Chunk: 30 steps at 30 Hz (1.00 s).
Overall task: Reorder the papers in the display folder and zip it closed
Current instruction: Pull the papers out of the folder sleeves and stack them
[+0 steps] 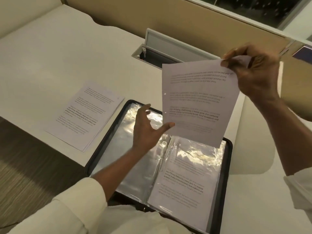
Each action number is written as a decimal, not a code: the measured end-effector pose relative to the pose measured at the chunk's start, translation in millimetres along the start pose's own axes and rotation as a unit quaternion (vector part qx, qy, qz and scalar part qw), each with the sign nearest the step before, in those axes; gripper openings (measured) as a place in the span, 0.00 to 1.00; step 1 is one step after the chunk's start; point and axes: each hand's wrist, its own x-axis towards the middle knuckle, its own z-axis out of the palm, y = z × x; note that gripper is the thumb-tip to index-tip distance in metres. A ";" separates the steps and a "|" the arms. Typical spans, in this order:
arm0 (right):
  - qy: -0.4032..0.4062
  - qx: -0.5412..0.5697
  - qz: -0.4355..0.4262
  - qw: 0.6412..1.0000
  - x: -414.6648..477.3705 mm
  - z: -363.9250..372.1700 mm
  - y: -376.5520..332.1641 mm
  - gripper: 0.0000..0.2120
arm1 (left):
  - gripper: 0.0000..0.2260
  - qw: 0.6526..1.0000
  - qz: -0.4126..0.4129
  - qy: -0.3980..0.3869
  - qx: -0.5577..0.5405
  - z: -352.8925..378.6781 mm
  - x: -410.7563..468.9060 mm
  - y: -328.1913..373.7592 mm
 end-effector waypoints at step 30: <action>-0.256 0.310 0.537 0.742 -87.9 371.7 -142.4 0.09 | 0.15 0.960 -0.188 0.075 0.192 -298.7 137.8 -116.8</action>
